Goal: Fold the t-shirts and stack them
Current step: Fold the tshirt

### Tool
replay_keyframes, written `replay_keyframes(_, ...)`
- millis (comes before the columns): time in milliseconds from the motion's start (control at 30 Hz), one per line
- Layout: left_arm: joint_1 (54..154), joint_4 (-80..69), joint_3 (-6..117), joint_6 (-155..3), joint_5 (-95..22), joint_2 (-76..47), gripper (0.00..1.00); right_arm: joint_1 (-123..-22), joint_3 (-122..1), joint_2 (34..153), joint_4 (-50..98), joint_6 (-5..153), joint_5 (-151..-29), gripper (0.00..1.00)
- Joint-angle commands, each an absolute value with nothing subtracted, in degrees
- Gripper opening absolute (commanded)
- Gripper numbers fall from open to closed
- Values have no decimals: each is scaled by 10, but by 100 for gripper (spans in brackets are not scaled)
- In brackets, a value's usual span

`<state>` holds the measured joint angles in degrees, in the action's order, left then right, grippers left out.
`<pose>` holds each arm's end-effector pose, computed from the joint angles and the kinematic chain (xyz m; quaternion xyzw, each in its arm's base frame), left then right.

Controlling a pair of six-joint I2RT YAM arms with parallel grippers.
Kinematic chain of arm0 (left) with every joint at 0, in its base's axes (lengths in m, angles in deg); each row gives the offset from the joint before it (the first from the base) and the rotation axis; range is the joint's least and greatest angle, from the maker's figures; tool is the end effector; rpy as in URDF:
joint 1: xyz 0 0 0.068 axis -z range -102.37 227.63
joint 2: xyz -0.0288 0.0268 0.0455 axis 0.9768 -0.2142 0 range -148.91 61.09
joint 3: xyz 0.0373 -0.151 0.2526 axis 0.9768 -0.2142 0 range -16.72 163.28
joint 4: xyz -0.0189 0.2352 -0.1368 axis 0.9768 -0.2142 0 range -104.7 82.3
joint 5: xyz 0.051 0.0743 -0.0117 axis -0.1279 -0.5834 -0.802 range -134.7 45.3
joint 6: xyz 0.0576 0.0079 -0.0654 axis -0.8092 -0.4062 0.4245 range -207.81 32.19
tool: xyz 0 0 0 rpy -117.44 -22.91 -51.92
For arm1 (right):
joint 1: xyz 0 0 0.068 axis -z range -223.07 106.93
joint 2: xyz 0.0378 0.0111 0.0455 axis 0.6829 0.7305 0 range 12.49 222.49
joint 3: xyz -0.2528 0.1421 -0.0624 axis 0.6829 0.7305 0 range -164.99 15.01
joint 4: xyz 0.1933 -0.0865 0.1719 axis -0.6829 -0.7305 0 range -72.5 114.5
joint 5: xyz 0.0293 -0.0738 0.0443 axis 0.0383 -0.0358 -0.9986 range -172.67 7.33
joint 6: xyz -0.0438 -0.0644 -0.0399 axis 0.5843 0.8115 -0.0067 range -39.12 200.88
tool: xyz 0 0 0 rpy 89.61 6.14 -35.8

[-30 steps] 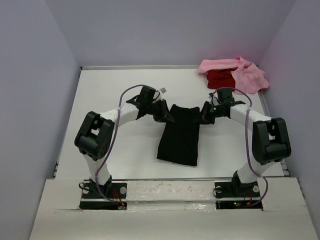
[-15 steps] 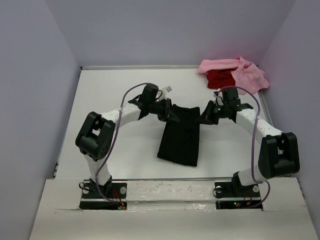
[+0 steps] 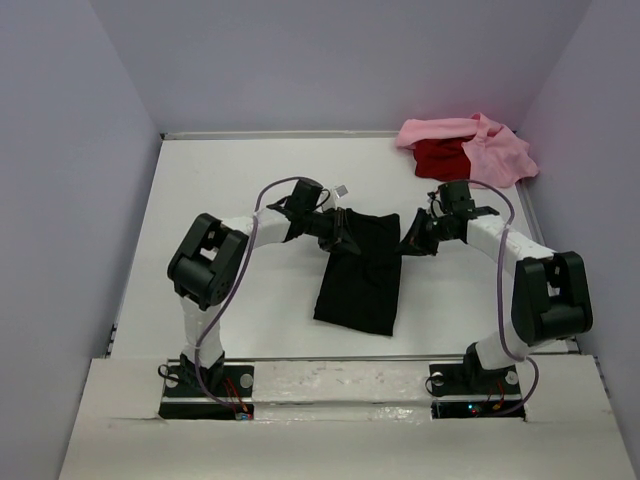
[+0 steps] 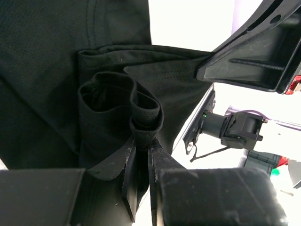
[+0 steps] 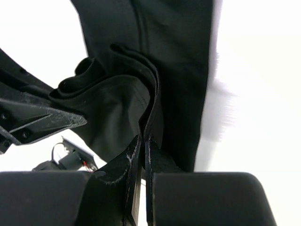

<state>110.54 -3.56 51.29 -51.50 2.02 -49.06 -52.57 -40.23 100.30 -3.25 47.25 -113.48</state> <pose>0.3475 -0.2921 0.1782 0.1492 0.8299 -0.5219 0.1287 0.3165 0.0932 0.1918 0.1283 0.9255 0.3296 0.1354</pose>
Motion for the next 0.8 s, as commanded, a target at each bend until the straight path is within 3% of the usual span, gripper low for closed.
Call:
replay_keyframes(0, 1108, -37, 539, -533, 38, -497, 21, -531, -419, 1018, -34, 481, -1106, 0)
replay_keyframes(300, 1105, -110, 565, -573, -21, -536, 14, -531, -421, 1086, -26, 494, -1057, 0)
replay_keyframes(767, 1054, -157, 525, -567, -138, -483, 7, -531, -446, 1143, -20, 503, -1042, 0)
